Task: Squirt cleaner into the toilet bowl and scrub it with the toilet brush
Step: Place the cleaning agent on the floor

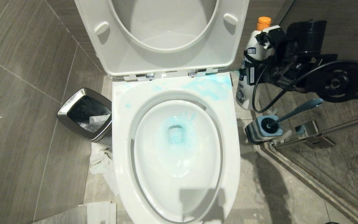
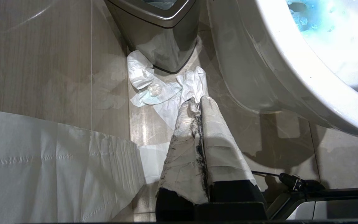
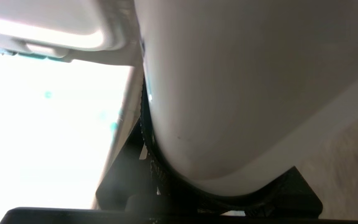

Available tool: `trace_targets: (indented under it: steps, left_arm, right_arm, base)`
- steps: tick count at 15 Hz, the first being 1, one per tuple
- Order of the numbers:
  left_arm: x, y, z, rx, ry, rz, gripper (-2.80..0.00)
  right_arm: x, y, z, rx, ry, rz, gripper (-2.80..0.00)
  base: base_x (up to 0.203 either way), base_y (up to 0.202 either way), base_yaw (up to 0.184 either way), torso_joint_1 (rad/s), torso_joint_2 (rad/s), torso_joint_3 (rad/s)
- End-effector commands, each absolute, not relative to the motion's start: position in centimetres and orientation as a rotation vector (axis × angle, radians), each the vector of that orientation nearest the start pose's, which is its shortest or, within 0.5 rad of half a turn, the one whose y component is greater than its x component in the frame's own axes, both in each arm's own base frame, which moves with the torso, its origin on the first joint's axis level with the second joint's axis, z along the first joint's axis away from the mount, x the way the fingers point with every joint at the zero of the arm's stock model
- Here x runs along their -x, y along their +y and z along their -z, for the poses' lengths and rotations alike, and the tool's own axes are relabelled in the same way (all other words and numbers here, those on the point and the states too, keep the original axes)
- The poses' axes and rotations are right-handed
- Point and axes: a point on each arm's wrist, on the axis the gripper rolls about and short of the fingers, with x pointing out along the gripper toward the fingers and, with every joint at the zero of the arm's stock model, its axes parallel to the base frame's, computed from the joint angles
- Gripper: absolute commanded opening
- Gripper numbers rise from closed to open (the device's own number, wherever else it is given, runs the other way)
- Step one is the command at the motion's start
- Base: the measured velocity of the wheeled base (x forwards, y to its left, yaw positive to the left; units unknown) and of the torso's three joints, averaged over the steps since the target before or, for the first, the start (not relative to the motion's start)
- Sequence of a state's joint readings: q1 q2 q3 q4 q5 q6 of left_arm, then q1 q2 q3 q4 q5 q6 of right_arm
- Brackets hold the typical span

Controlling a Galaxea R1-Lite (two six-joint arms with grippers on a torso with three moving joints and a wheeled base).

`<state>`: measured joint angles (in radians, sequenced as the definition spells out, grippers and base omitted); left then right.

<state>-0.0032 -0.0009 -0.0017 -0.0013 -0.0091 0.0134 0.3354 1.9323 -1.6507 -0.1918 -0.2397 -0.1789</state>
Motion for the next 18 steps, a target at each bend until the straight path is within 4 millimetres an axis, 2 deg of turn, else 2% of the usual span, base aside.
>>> trace_targets:
  steps: [1, 3, 5, 9, 15, 18]
  left_arm:
    - [2.3, 0.0, -7.6, -0.014, -0.003, 0.012, -2.8]
    - [2.3, 0.0, -7.6, -0.014, -0.003, 0.012, -2.8]
    - [2.3, 0.0, -7.6, -0.014, -0.003, 0.012, -2.8]
    - [2.3, 0.0, -7.6, -0.014, -0.003, 0.012, -2.8]
    - [2.3, 0.0, -7.6, -0.014, -0.003, 0.012, -2.8]
    - [2.3, 0.0, -7.6, -0.014, -0.003, 0.012, -2.8]
  right_arm:
    - [-40.9, 12.4, -26.1, 0.291, 0.068, -0.136, -2.8]
    - [-42.8, 12.1, -24.4, 0.354, -0.011, -0.129, -2.8]
    - [-43.6, 11.6, -22.4, 0.389, -0.037, -0.111, -2.8]
    - [-46.5, 11.1, -18.2, 0.385, -0.142, -0.043, -2.8]
    - [-48.6, 11.3, -13.7, 0.307, -0.172, 0.033, -2.8]
    - [-49.2, 11.6, -12.5, 0.24, -0.176, 0.015, -2.8]
  base:
    - [0.0, 0.0, 0.0, 0.0, 0.0, 0.0]
    - [0.0, 0.0, 0.0, 0.0, 0.0, 0.0]
    - [0.0, 0.0, 0.0, 0.0, 0.0, 0.0]
    - [0.0, 0.0, 0.0, 0.0, 0.0, 0.0]
    - [0.0, 0.0, 0.0, 0.0, 0.0, 0.0]
    - [0.0, 0.0, 0.0, 0.0, 0.0, 0.0]
